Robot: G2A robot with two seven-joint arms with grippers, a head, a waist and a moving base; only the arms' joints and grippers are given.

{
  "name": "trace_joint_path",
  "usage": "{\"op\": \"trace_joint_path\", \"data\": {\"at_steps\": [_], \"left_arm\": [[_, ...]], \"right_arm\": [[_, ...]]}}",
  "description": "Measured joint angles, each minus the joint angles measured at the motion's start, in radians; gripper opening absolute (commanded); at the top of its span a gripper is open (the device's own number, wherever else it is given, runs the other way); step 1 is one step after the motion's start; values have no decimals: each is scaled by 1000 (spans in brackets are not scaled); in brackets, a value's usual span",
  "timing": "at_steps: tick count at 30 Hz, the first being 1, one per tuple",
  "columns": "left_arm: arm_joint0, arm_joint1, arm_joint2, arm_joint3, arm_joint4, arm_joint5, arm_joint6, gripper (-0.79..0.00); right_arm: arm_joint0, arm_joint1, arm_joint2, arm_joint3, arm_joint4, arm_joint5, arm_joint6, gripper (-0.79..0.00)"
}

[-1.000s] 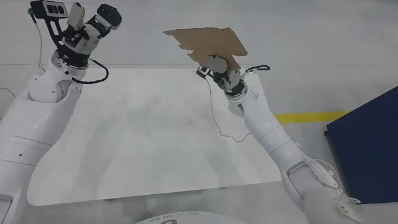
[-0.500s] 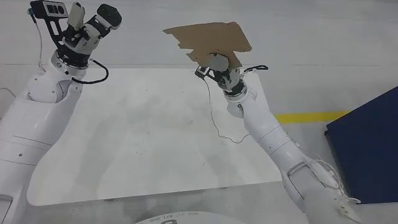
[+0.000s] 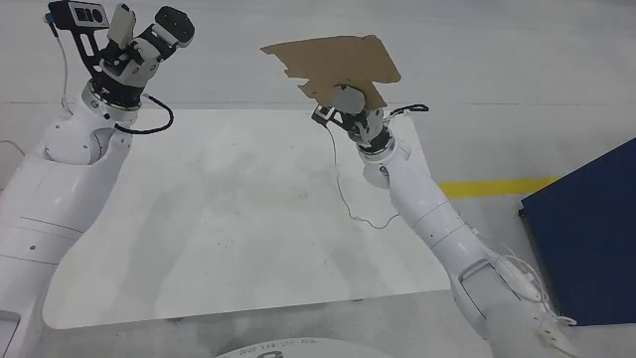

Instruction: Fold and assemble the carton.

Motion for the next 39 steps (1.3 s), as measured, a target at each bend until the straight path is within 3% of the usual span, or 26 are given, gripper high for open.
{"op": "trace_joint_path", "data": {"at_steps": [6,10,12,15,19,27,30,34,39], "left_arm": [[0,0,0,0,0,0,0,0],[0,0,0,0,0,0,0,0],[0,0,0,0,0,0,0,0],[0,0,0,0,0,0,0,0],[0,0,0,0,0,0,0,0],[0,0,0,0,0,0,0,0],[0,0,0,0,0,0,0,0],[0,0,0,0,0,0,0,0],[0,0,0,0,0,0,0,0]], "right_arm": [[-51,-8,47,-62,-169,-376,-158,-785],[-74,-14,76,-75,-420,-751,-326,-785],[-75,-14,76,-75,-535,-888,-368,-785],[-75,-14,76,-75,-529,-909,-333,-785],[-74,-14,76,-75,-431,-793,-330,-785],[-82,-12,75,-93,-464,-826,-350,-785],[-128,-9,76,-151,-669,-986,-476,-785],[-207,-6,104,-215,-1121,-1128,-736,-785],[-270,-19,114,-277,-1629,-1070,-1106,-785]]}}
